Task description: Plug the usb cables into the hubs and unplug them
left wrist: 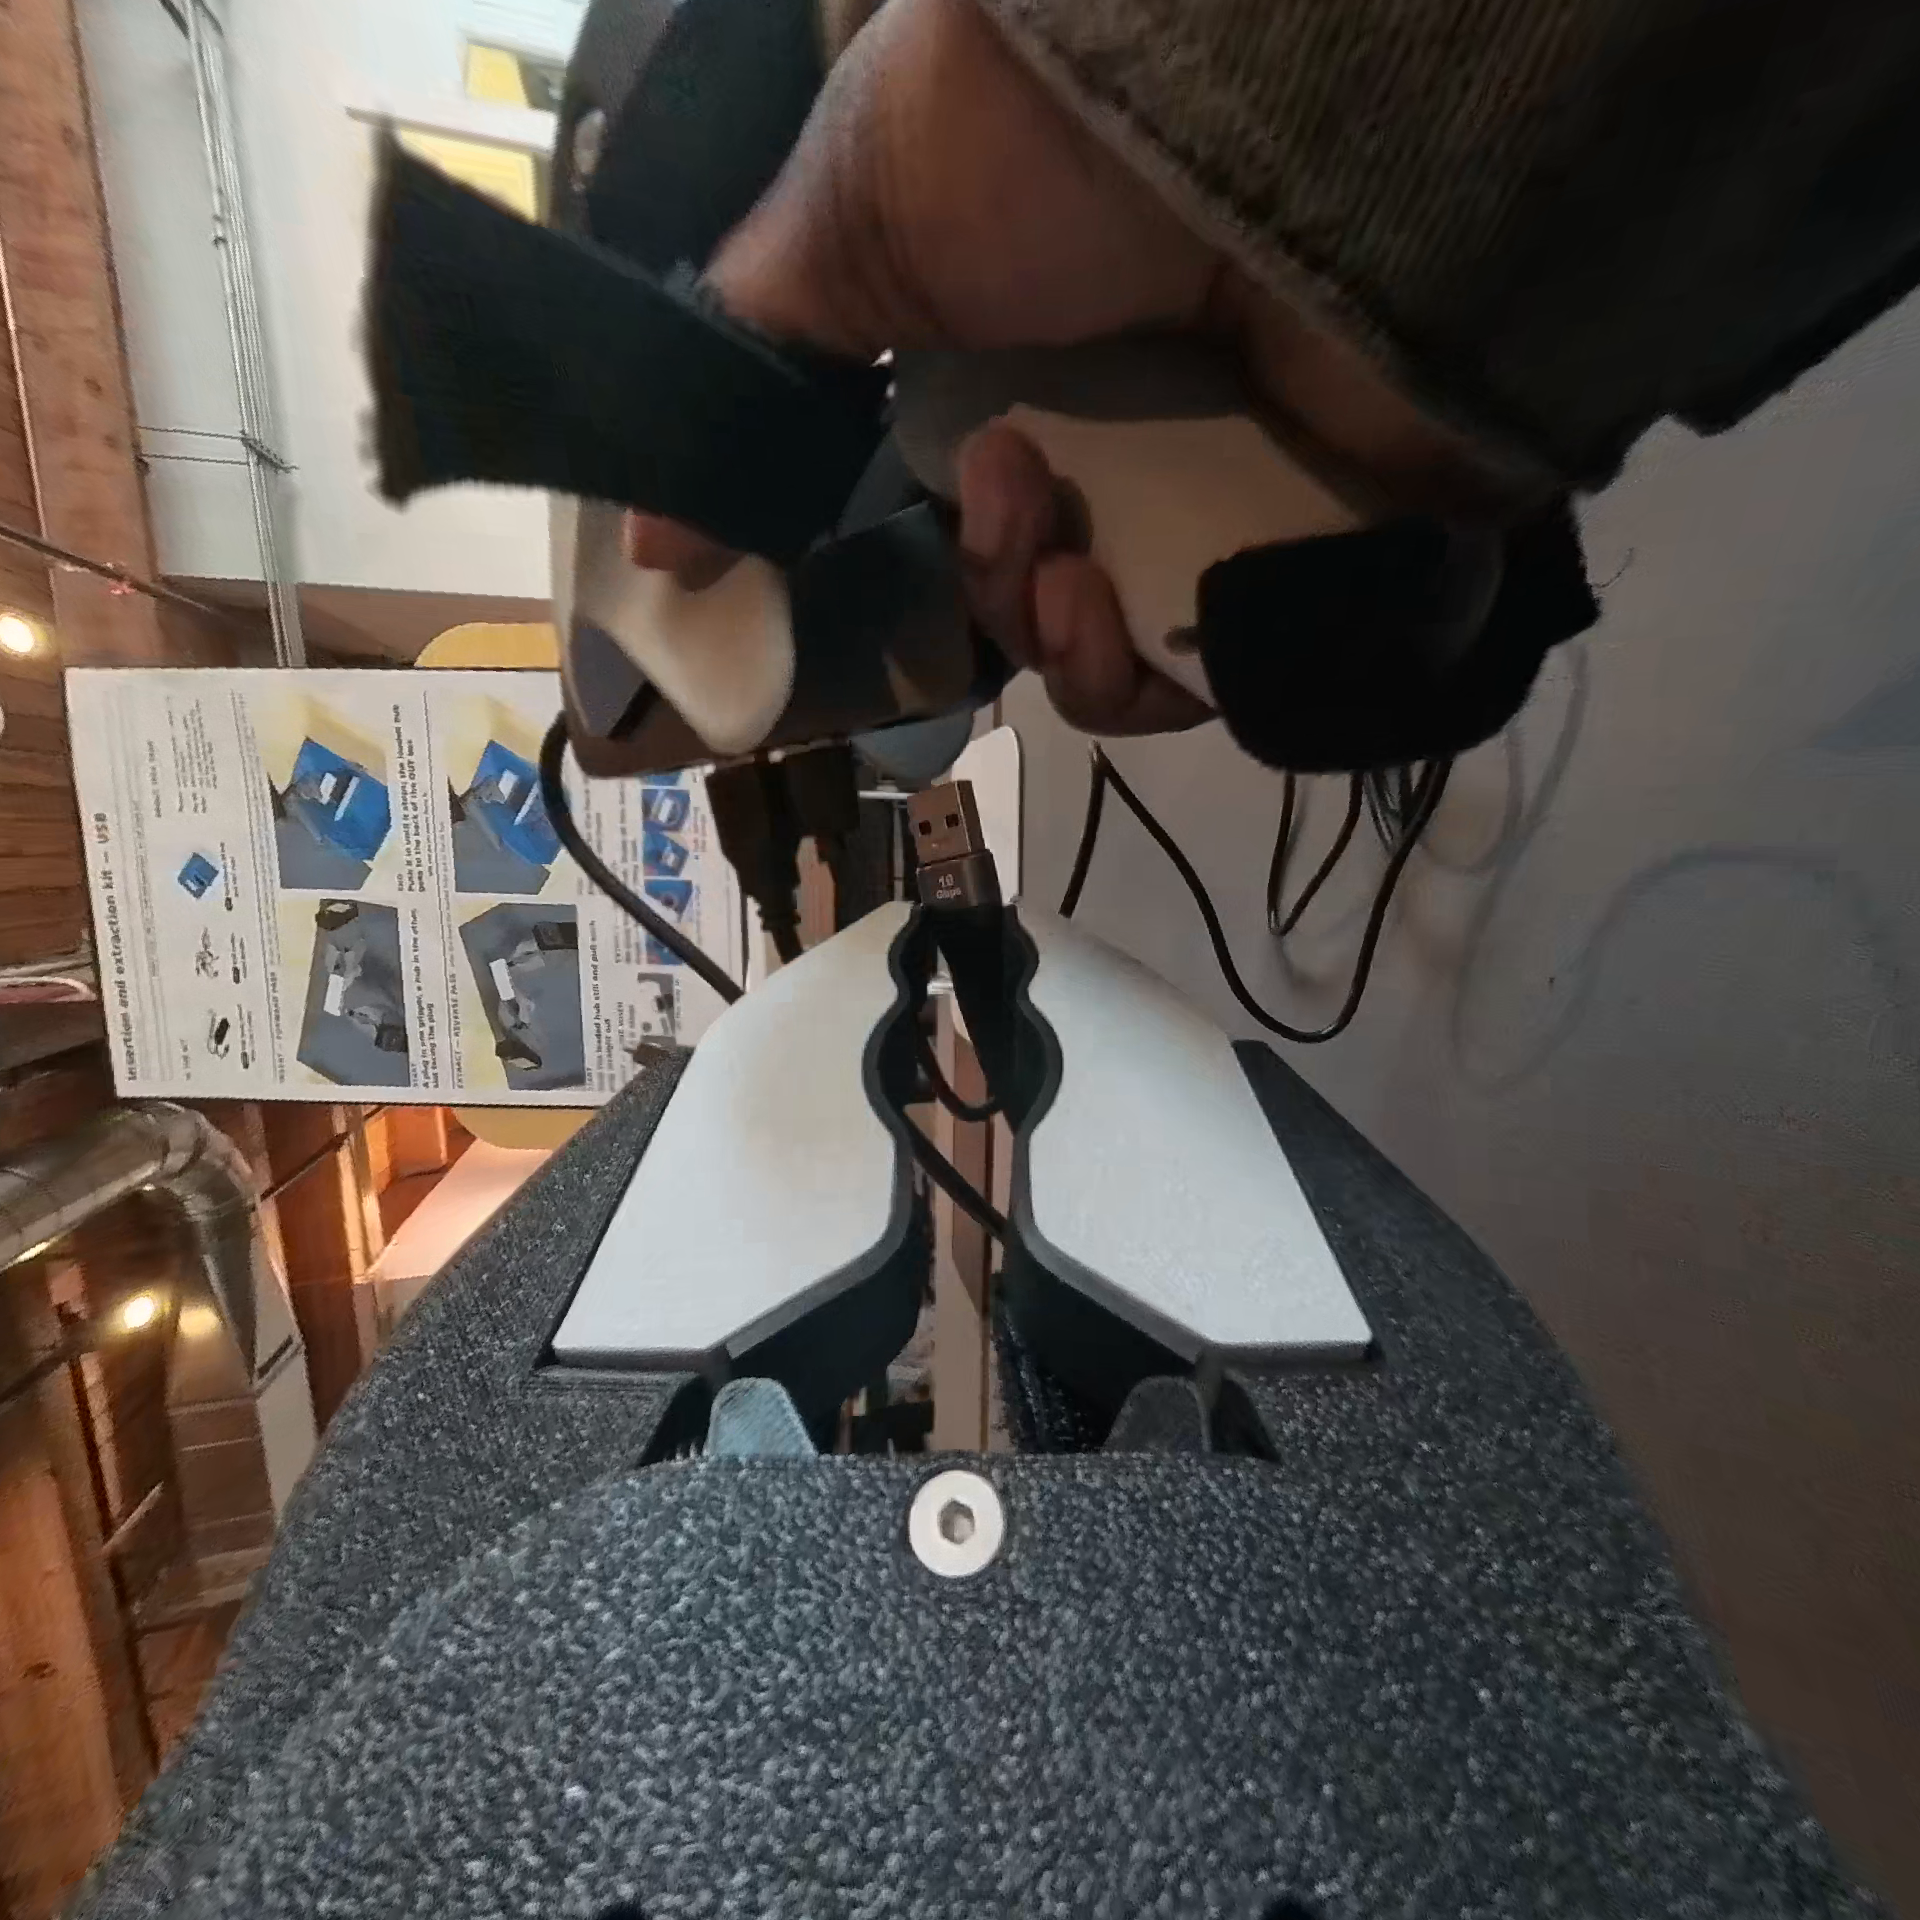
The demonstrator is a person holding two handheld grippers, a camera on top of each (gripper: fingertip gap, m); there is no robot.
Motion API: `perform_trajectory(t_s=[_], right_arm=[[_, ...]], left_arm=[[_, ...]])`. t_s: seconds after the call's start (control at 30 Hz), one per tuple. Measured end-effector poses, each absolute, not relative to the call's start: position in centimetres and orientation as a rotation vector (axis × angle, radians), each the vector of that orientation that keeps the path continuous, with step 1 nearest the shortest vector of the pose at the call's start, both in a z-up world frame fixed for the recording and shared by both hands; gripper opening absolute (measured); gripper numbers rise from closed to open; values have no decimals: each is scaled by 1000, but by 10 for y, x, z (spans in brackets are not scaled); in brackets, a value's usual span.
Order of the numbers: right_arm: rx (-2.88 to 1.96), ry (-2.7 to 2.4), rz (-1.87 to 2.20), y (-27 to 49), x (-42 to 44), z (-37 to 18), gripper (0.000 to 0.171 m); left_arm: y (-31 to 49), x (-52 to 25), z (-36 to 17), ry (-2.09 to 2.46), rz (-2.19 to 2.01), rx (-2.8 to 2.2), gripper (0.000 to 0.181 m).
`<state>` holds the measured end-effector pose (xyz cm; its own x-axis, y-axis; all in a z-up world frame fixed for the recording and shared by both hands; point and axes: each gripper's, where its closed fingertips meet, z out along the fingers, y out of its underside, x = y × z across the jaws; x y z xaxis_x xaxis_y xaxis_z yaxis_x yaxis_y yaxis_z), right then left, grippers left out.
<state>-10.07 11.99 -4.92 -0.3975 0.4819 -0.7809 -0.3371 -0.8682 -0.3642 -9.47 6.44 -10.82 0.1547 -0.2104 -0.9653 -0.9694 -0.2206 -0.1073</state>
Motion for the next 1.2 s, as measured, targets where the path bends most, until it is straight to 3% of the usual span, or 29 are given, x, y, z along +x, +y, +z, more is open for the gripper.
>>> perform_trajectory(t_s=[0.53, 1.2], right_arm=[[-1405, -192, 2338, 119, -106, -59, 11], [-1439, -450, 2038, 107, -111, -74, 11]], left_arm=[[70, -84, -105, 1253, 1199, -1555, 12], [66, -80, -123, 1049, 892, -1761, 12]])
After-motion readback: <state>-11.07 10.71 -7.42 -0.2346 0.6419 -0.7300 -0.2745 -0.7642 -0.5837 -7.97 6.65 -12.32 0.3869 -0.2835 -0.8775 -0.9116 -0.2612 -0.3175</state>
